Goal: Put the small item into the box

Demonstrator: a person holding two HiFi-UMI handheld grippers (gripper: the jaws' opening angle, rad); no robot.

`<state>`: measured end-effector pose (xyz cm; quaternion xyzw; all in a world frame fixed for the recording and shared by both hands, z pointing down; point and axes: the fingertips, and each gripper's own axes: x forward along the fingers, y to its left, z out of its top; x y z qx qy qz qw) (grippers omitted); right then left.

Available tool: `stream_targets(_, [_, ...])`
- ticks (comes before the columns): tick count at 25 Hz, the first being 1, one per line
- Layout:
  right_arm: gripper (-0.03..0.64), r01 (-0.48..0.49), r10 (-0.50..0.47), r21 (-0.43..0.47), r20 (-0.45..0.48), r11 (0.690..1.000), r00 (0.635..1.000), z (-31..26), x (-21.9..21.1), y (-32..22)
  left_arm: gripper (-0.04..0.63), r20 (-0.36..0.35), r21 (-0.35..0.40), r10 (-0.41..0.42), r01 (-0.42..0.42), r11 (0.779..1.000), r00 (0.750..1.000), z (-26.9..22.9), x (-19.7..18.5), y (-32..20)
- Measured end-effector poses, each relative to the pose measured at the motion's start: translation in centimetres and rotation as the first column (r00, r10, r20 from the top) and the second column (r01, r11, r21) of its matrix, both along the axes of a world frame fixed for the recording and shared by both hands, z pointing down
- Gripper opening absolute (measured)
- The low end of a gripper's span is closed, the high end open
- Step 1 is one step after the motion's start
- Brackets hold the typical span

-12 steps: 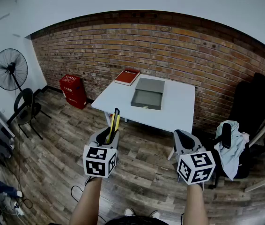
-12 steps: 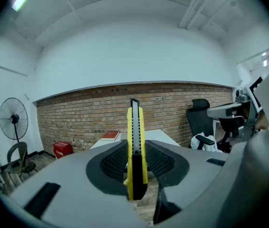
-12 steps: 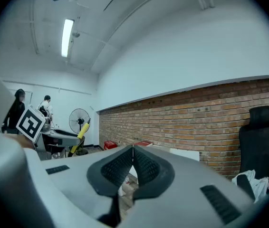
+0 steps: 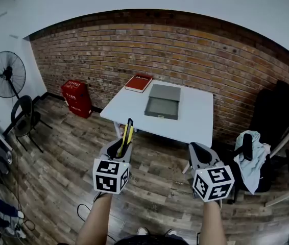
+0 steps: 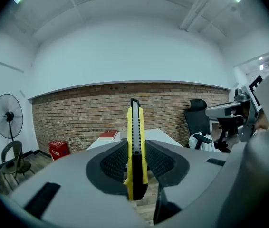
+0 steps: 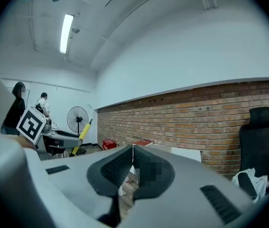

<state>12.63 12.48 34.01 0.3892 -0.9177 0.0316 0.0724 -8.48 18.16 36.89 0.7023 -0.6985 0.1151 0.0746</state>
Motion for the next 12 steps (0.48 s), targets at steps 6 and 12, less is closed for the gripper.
stream_targets(6, [0.02, -0.01, 0.01, -0.005, -0.019, 1.0, 1.0, 0.4, -1.8, -0.1, 0.129, -0.012, -0.001, 0.014, -0.014, 1.0, 1.0, 0.5, -1.8, -0.6])
stream_targets(12, [0.02, -0.013, 0.013, -0.005, -0.013, 1.0, 1.0, 0.2, -2.8, -1.1, 0.129, -0.021, -0.001, 0.025, -0.025, 1.0, 0.999, 0.8, -2.5, -1.8])
